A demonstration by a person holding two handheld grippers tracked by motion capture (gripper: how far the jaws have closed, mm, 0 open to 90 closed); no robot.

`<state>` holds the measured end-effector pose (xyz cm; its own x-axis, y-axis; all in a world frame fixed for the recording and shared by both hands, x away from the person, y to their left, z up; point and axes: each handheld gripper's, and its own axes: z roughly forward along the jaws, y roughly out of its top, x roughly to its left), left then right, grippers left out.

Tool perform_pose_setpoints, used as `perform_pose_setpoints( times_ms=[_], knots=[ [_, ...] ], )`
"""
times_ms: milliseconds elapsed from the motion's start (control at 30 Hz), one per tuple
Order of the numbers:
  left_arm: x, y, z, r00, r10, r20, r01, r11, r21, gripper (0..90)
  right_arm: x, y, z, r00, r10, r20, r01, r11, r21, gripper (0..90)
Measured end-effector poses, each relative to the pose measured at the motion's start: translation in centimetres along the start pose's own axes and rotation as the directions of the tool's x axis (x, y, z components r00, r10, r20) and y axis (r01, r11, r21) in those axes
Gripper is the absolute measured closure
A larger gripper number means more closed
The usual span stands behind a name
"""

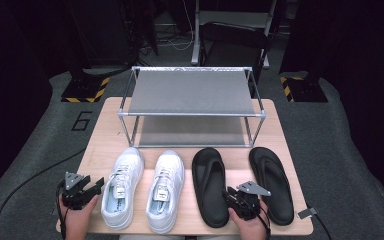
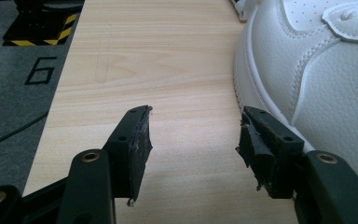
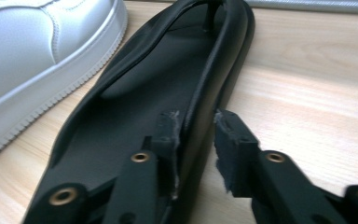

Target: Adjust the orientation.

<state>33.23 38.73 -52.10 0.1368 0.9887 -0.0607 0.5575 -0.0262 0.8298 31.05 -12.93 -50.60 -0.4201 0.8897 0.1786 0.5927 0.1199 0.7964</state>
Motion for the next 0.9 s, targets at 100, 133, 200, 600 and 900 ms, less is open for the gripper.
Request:
perform_pose_setpoints(
  times_ms=[100,133,200,600,900],
  knots=[
    [0.0,0.0,0.0,1.0,-0.001,-0.001,0.001,1.0,0.002,42.9,0.1,0.1,0.0,0.9994,0.031,-0.017,-0.031,0.9995,0.002,78.5],
    [0.0,0.0,0.0,1.0,-0.003,-0.003,0.003,1.0,-0.004,42.8,0.2,0.1,0.0,0.9992,0.035,-0.017,-0.035,0.9994,0.003,78.8],
    [0.0,0.0,0.0,1.0,-0.001,-0.002,0.001,1.0,0.0,42.8,0.1,0.2,0.0,0.9997,0.024,-0.006,-0.024,0.9997,0.002,80.6],
    [0.0,-0.1,0.0,1.0,0.0,-0.005,0.0,1.0,0.008,42.8,-0.4,0.0,-0.1,0.9979,0.064,0.004,-0.064,0.9979,0.004,70.5],
    [0.0,-0.1,0.0,1.0,-0.004,-0.007,0.004,1.0,-0.007,42.8,-1.2,-0.6,0.3,0.9918,0.126,-0.021,-0.126,0.9917,0.025,60.1]
  ],
)
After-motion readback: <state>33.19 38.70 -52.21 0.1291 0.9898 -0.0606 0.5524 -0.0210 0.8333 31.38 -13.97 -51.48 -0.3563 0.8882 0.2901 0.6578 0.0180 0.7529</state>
